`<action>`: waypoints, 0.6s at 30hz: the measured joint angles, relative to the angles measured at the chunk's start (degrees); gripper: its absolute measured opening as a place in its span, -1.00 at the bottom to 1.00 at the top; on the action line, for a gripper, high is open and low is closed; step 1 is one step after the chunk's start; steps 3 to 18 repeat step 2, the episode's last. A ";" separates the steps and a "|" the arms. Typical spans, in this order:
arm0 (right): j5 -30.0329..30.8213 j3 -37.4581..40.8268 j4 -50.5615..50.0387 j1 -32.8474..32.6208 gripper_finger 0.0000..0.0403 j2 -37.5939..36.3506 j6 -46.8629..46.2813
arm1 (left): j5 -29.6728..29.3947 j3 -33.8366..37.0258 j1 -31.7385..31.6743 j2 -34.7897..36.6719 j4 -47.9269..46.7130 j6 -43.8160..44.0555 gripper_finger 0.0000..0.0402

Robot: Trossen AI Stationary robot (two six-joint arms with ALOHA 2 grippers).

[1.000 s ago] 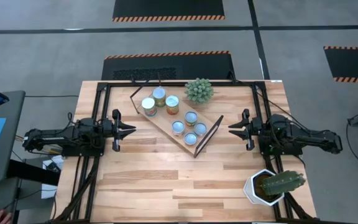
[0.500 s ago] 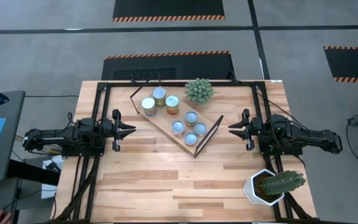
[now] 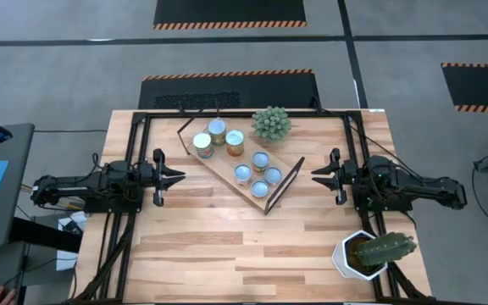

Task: Pick and place cans onto a shelf
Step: Return to Home Position

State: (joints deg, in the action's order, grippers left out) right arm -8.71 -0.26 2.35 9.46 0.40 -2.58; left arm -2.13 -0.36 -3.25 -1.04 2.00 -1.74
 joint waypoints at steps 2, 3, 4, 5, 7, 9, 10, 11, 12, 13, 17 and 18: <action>0.00 0.00 0.00 0.01 -0.41 0.00 0.00 | 0.00 -0.01 0.00 0.00 0.00 0.02 -0.78; 0.00 0.00 0.00 0.01 -0.41 0.00 0.00 | 0.00 -0.01 0.00 0.00 0.00 0.02 -0.78; 0.00 0.00 0.00 0.01 -0.41 0.00 0.00 | 0.00 -0.01 0.00 0.00 0.00 0.02 -0.78; 0.00 0.00 0.00 0.01 -0.41 0.00 0.00 | 0.00 -0.01 0.00 0.00 0.00 0.02 -0.78; 0.00 0.00 0.00 0.01 -0.41 0.00 0.00 | 0.00 -0.01 0.00 0.00 0.00 0.02 -0.78; 0.00 0.00 0.00 0.01 -0.41 0.00 0.00 | 0.00 -0.01 0.00 0.00 0.00 0.02 -0.78; 0.00 0.00 0.00 0.01 -0.41 0.00 0.00 | 0.00 -0.01 0.00 0.00 0.00 0.02 -0.78; 0.00 0.00 0.00 0.01 -0.41 0.00 0.00 | 0.00 -0.01 0.00 0.00 0.00 0.02 -0.78; 0.00 0.00 0.00 0.01 -0.41 0.00 0.00 | 0.00 -0.01 0.00 0.00 0.00 0.02 -0.78; 0.00 0.00 0.00 0.01 -0.41 0.00 0.00 | 0.00 -0.01 0.00 0.00 0.00 0.02 -0.78; 0.00 0.00 0.00 0.01 -0.41 0.00 0.00 | 0.00 -0.01 0.00 0.00 0.00 0.02 -0.78; 0.00 0.00 0.00 0.01 -0.41 0.00 0.00 | 0.00 -0.01 0.00 0.00 0.00 0.02 -0.78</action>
